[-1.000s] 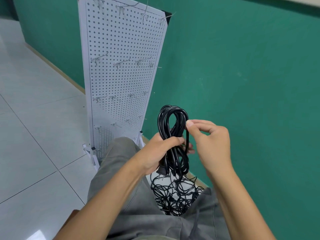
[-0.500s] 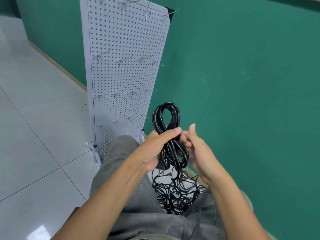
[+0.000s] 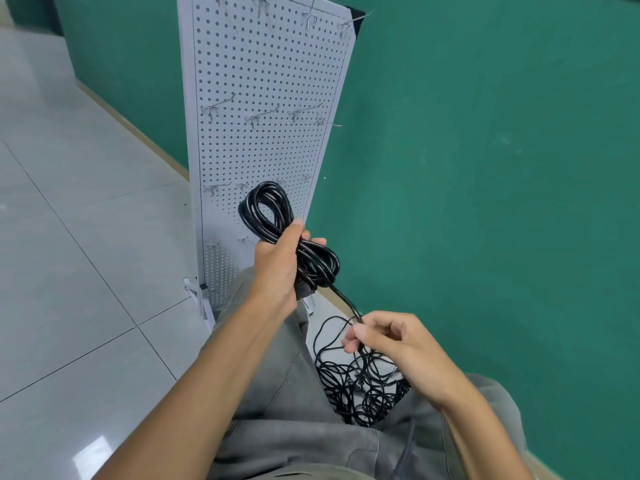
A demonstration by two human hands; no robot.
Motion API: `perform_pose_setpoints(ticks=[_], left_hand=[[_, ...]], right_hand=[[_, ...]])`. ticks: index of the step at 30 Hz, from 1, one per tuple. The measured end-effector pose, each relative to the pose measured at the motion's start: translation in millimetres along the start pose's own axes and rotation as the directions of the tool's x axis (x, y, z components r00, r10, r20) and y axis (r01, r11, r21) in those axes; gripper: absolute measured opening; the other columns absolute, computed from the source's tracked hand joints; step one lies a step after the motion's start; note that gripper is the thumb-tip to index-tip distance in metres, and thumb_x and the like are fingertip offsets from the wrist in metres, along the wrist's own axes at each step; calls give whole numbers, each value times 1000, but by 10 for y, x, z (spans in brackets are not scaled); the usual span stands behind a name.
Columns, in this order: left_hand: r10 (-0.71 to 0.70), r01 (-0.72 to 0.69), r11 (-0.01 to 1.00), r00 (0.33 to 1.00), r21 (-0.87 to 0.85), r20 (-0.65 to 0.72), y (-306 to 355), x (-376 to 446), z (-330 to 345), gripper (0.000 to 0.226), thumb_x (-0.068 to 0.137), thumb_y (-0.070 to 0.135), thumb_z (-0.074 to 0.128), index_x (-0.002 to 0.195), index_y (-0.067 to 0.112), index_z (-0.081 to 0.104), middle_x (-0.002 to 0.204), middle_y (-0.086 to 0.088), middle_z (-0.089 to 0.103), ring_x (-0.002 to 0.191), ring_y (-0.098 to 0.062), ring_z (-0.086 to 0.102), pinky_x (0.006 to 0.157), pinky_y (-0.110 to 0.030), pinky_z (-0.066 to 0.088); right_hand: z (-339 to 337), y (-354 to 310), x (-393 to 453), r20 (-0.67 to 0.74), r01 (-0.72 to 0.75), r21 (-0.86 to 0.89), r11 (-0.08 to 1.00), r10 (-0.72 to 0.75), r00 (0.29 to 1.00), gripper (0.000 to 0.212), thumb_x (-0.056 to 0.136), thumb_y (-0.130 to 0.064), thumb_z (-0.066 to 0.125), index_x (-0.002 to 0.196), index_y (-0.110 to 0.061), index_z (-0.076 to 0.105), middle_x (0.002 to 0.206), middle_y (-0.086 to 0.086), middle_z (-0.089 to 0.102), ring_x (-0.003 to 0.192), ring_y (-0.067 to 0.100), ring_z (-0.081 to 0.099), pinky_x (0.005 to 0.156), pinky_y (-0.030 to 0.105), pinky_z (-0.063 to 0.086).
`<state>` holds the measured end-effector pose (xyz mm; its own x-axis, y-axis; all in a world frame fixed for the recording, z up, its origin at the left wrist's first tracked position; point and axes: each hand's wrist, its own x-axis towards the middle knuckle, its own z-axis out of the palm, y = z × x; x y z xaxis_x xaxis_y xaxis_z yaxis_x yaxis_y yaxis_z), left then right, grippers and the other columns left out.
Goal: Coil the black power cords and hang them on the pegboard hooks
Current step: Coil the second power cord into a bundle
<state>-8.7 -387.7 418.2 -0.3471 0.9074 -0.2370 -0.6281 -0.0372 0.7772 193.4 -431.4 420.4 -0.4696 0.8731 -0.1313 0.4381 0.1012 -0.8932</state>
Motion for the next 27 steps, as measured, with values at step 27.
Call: perform_pose_setpoints(ticks=[27], left_hand=[[-354, 227, 935, 637, 272, 685, -192, -411, 190, 28, 90, 40, 70, 84, 12, 68, 82, -7, 68, 82, -24, 72, 77, -38, 62]], right_hand=[[-421, -583, 49, -352, 169, -92, 981, -191, 916, 61, 57, -22, 93, 92, -8, 45, 58, -3, 64, 48, 14, 54, 53, 21, 45]])
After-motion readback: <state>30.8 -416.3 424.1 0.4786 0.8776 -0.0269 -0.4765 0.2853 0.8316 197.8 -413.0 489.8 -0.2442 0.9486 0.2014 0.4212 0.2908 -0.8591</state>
